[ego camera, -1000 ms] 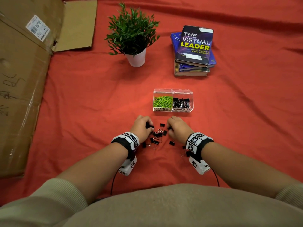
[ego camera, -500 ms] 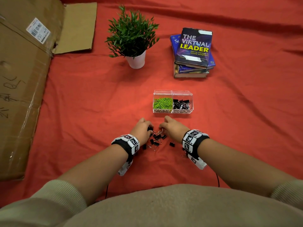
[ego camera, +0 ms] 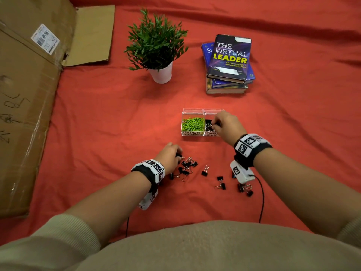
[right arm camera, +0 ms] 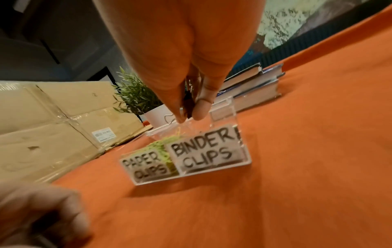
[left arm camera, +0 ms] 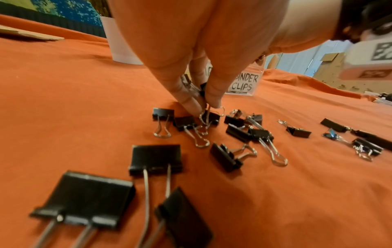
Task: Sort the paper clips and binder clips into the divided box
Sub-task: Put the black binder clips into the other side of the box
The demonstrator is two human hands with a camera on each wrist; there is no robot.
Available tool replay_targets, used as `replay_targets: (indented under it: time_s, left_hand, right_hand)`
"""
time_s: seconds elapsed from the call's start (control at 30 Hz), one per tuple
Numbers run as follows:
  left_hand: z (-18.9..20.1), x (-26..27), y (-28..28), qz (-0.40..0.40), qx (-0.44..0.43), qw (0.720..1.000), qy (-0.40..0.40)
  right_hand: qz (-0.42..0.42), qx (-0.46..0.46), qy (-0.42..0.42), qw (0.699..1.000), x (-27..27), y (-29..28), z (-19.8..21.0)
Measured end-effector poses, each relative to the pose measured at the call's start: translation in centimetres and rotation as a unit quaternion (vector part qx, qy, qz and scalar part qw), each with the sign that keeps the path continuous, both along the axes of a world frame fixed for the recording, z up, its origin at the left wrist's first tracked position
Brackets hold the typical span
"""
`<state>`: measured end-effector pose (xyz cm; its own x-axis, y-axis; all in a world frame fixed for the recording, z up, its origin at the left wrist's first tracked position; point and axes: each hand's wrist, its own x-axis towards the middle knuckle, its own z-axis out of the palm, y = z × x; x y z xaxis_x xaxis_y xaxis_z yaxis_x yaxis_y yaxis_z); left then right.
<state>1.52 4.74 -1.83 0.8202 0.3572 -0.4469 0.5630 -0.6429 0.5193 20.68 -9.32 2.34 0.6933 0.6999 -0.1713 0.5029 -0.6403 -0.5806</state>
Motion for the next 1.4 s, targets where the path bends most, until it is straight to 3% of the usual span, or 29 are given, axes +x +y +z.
replay_targets:
  time_s: [0.1,0.17,0.23,0.3,0.4,0.47,0.7,0.87,1.0,1.13,1.3,1.4]
  left_hand:
    - [0.4,0.2,0.3,-0.017,0.000,1.000,0.019]
    - [0.8,0.5,0.6,-0.022,0.003,1.000,0.014]
    - [1.6,0.9,0.8,-0.018,0.004,1.000,0.000]
    - [2.4,1.6,0.9,-0.014,0.002,0.999,-0.036]
    - [3.8,3.2,0.7,-0.016,-0.006,0.996,-0.090]
    - [4.7,4.7,0.4,-0.018,-0.014,0.994,-0.105]
    - [5.4,11.4,-1.7,-0.029,-0.023,0.990,-0.137]
    - [4.8,14.7,-3.5,-0.039,-0.002,0.990,-0.138]
    - [3.6,14.9,-3.8,-0.124,0.082,0.981,-0.121]
    - [2.9,13.7,-3.3,-0.161,0.155,0.969,-0.103]
    - [4.2,10.5,-1.9,-0.088,0.089,0.976,-0.177]
    - [4.2,6.7,-1.1,-0.096,0.053,0.979,-0.169]
  right_hand:
    - [0.033,-0.058,-0.032,0.997,1.2,0.3,-0.2]
    - [0.065,-0.087,-0.103,0.989,0.3,0.3,0.0]
    - [0.106,-0.048,-0.162,0.980,-1.9,0.2,0.1]
    - [0.165,-0.021,-0.112,0.980,-4.7,-0.2,-0.8]
    - [0.244,-0.090,0.002,0.966,-8.1,-0.7,-2.7]
    - [0.261,-0.124,0.017,0.957,-9.1,-1.1,-3.9]
    - [0.179,-0.111,0.048,0.976,-8.2,-3.6,-4.2]
    - [0.041,0.008,0.043,0.998,-4.6,-5.3,-2.0]
    - [-0.036,0.070,0.007,0.997,-1.2,-5.0,-0.1]
    - [-0.043,0.056,-0.009,0.997,1.1,-3.4,0.2]
    - [0.038,-0.024,-0.035,0.998,1.1,-1.4,-0.7]
    - [0.094,0.000,-0.062,0.994,-1.0,-1.2,-1.0]
